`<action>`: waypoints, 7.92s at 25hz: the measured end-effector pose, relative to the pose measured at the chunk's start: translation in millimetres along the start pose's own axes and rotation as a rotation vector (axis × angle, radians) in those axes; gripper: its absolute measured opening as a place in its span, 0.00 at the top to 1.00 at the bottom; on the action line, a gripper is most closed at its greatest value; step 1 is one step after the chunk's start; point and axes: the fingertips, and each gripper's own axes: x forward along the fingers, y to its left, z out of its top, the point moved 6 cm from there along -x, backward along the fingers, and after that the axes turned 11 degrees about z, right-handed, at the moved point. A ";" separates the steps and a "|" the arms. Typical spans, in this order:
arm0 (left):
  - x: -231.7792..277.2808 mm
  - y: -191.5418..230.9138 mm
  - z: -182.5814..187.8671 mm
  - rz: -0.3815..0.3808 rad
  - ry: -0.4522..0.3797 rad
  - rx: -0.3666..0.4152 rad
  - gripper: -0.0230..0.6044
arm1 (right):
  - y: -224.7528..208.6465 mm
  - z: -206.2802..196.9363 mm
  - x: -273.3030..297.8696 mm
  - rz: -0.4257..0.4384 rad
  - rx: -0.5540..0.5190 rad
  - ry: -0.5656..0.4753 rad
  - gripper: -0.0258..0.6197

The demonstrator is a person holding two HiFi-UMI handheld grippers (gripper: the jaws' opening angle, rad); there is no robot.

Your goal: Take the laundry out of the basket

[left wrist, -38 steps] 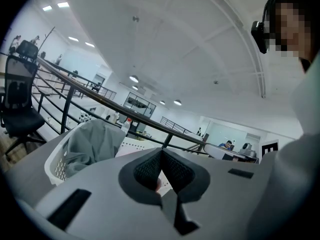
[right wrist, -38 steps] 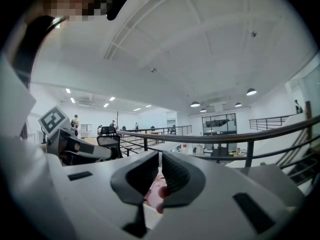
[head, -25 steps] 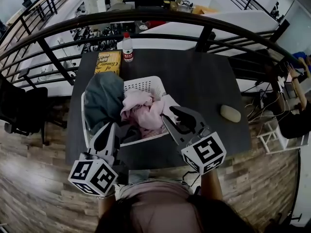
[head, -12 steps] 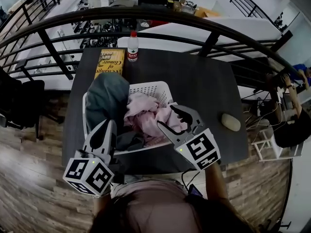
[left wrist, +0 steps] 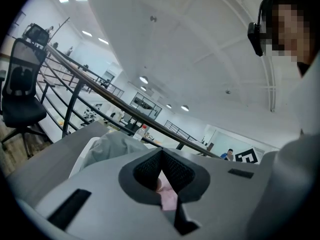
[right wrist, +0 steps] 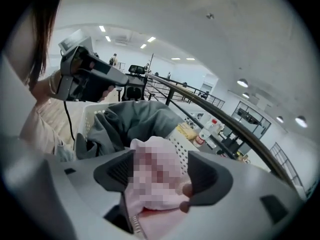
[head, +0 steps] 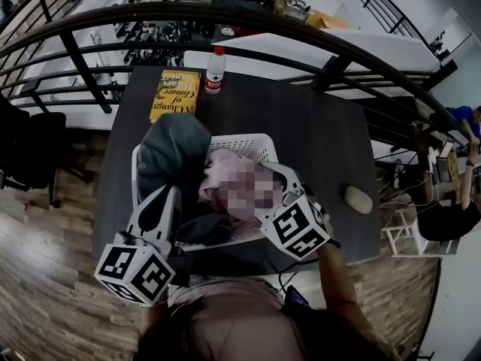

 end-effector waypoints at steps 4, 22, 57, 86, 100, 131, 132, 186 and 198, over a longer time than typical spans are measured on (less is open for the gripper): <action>8.8 10.9 -0.4 0.003 0.018 -0.007 0.97 | -6.5 0.5 16.9 0.011 -0.025 0.048 0.45; 37.4 30.8 -0.4 -0.050 0.108 -0.030 0.97 | -23.0 -5.6 86.1 0.144 -0.043 0.323 0.41; 40.9 51.3 -6.4 -0.072 0.141 -0.077 0.97 | -14.3 -21.6 106.0 0.152 0.244 0.395 0.85; 3.4 -53.6 -23.1 -0.073 0.018 0.042 0.97 | -9.8 7.3 -46.7 0.077 0.254 -0.116 0.86; -20.1 -100.5 -38.7 -0.052 -0.016 0.087 0.97 | -35.0 3.2 -143.6 -0.027 0.299 -0.355 0.86; -13.3 -167.0 -76.0 -0.203 0.058 0.179 0.97 | -43.4 -52.5 -284.5 -0.333 0.361 -0.534 0.86; -14.2 -169.5 -76.2 -0.208 0.061 0.181 0.97 | -42.1 -53.4 -289.1 -0.341 0.364 -0.537 0.86; 69.0 -319.5 -172.0 -0.274 0.269 0.289 0.97 | -83.8 -378.6 -202.5 -0.388 0.895 -0.152 0.79; 57.9 -318.7 -183.6 -0.244 0.277 0.279 0.97 | -71.3 -392.7 -193.0 -0.323 0.925 -0.146 0.62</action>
